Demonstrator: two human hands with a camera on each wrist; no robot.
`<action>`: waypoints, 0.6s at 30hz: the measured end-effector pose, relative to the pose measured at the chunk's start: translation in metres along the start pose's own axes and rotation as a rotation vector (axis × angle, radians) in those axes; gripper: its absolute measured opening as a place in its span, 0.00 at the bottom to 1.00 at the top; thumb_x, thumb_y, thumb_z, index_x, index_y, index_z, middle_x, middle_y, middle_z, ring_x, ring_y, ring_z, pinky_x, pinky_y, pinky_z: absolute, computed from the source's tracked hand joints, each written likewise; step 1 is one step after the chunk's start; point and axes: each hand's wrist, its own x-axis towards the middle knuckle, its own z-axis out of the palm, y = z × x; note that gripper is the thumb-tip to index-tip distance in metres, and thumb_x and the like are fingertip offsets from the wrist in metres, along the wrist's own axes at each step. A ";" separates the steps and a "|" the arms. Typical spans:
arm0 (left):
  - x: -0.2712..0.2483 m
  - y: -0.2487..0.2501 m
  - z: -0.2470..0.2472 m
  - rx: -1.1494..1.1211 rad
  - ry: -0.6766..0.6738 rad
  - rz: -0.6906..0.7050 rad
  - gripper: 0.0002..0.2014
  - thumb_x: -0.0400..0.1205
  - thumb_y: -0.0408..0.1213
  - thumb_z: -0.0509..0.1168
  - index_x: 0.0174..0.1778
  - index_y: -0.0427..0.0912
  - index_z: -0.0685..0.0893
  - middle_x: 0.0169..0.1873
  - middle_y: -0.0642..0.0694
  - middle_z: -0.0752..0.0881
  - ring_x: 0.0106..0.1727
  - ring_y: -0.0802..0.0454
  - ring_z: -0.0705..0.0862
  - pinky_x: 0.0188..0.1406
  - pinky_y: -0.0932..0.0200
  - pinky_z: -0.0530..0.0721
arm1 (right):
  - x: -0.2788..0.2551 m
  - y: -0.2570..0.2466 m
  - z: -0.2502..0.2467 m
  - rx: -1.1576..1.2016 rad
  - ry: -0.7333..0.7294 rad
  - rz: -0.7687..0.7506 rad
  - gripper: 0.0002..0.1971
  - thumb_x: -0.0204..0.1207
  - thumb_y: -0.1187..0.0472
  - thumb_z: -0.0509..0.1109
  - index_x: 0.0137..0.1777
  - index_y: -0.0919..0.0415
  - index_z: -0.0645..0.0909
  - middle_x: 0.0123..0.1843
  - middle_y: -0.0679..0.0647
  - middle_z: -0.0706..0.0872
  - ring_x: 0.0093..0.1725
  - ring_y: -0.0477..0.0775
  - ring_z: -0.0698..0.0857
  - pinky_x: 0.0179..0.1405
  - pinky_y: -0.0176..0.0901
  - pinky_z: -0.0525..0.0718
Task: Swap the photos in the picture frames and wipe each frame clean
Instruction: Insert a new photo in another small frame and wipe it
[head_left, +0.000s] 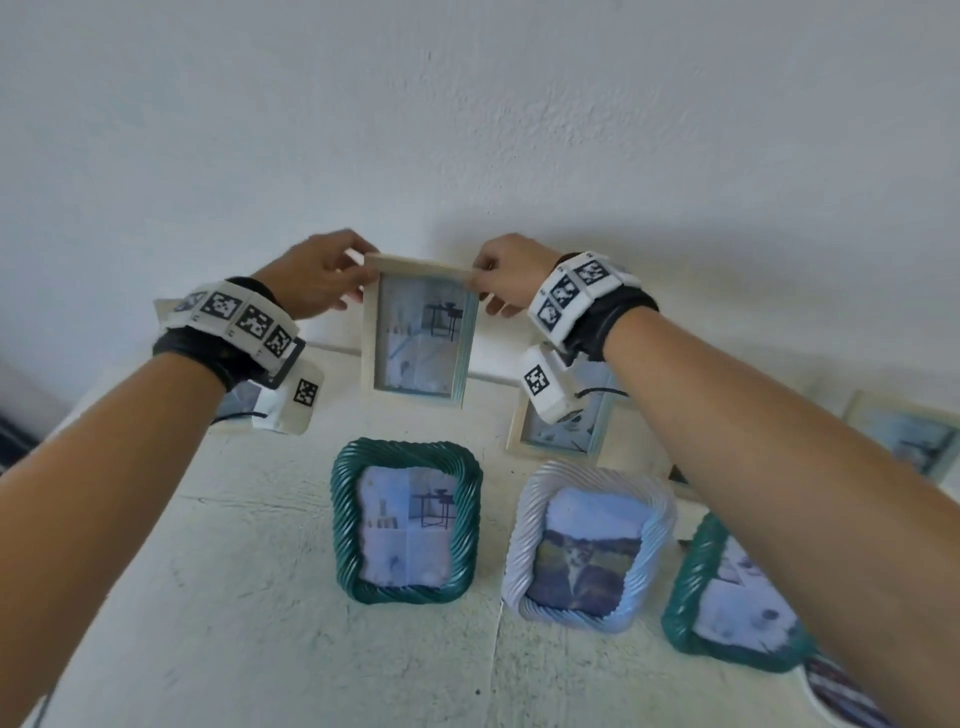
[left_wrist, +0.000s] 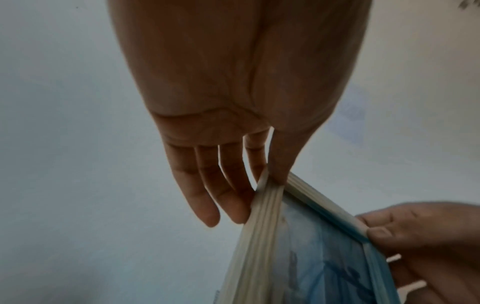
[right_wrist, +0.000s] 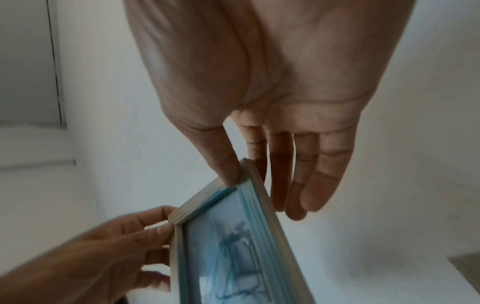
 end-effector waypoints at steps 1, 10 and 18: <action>-0.005 0.015 -0.004 -0.030 0.027 0.043 0.11 0.86 0.37 0.62 0.64 0.40 0.77 0.47 0.38 0.86 0.46 0.47 0.85 0.53 0.45 0.85 | -0.012 0.000 -0.012 0.098 0.039 -0.003 0.12 0.82 0.57 0.66 0.57 0.66 0.80 0.50 0.60 0.88 0.46 0.58 0.90 0.49 0.55 0.90; -0.079 0.144 0.012 -0.251 -0.013 0.304 0.12 0.86 0.39 0.63 0.62 0.38 0.79 0.46 0.36 0.87 0.45 0.43 0.87 0.48 0.48 0.89 | -0.164 0.031 -0.059 0.917 0.216 -0.099 0.11 0.83 0.54 0.64 0.52 0.61 0.83 0.49 0.62 0.83 0.46 0.59 0.84 0.48 0.52 0.84; -0.154 0.164 0.108 -0.373 -0.199 0.195 0.12 0.86 0.36 0.62 0.61 0.33 0.79 0.47 0.33 0.87 0.43 0.42 0.87 0.45 0.47 0.90 | -0.312 0.103 0.036 1.184 0.326 0.011 0.21 0.82 0.47 0.62 0.57 0.67 0.75 0.46 0.62 0.75 0.46 0.61 0.74 0.50 0.56 0.77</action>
